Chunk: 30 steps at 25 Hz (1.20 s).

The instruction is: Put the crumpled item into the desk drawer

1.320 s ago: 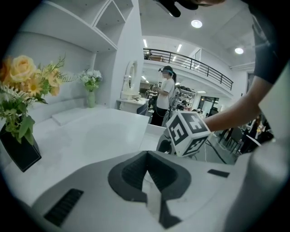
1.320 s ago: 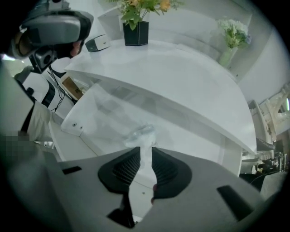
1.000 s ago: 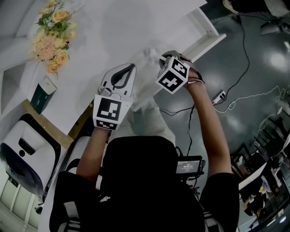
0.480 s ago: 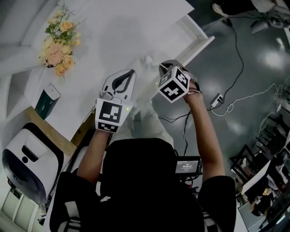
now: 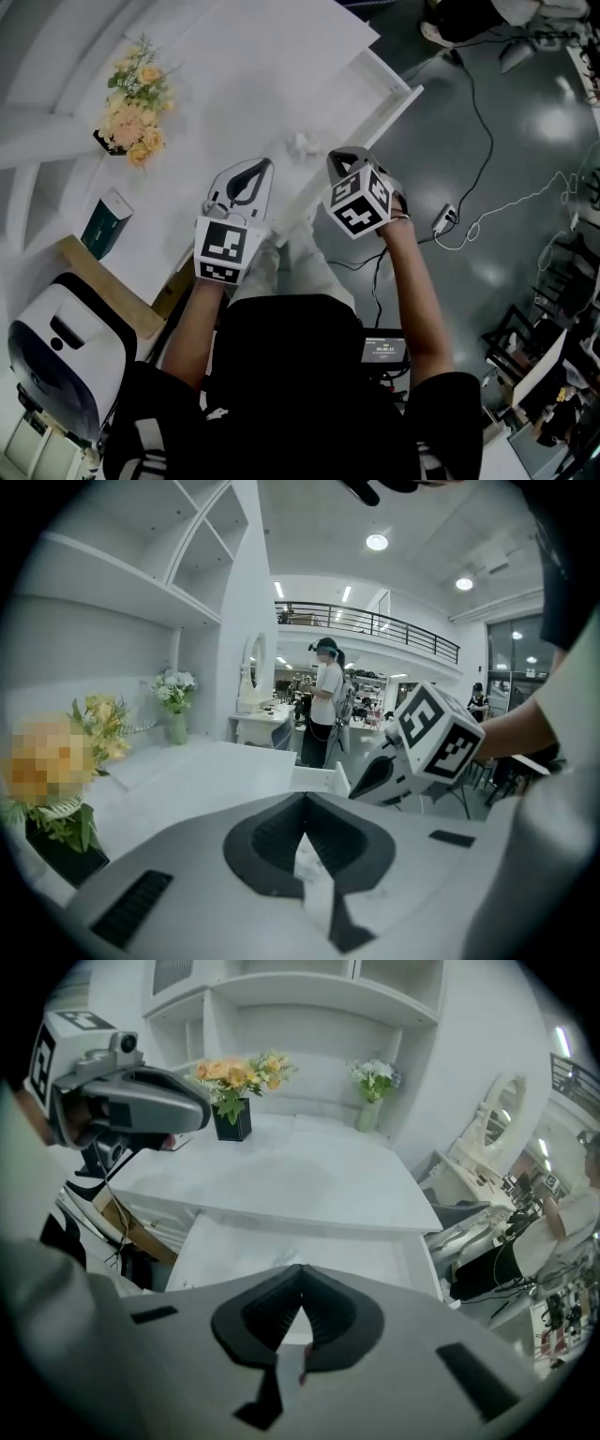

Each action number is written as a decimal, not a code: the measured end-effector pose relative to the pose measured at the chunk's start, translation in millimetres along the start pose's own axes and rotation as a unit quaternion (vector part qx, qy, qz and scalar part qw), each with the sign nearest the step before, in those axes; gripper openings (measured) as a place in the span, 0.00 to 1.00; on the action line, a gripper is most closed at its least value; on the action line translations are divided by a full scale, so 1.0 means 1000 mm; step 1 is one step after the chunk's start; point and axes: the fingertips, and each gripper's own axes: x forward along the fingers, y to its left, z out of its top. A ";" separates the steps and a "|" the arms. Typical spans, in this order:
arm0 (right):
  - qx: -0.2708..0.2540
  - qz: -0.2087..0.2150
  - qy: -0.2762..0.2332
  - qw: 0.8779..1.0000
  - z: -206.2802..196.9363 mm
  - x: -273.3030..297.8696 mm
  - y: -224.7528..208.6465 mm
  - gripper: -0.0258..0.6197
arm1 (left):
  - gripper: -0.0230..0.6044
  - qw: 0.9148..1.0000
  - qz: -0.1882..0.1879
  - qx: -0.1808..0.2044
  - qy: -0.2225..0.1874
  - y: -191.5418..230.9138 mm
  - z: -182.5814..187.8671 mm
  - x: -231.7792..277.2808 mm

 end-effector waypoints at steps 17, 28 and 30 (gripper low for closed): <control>0.112 -0.075 -0.126 0.983 0.033 -0.096 -0.003 0.04 | 0.05 0.998 -0.018 0.050 -0.044 -0.027 0.042 -0.040; 0.146 -0.128 -0.219 0.956 0.067 -0.161 -0.004 0.04 | 0.05 0.992 -0.025 0.080 -0.089 -0.034 0.081 -0.060; 0.149 -0.137 -0.232 0.951 0.072 -0.171 -0.003 0.04 | 0.05 0.991 -0.026 0.086 -0.096 -0.034 0.088 -0.064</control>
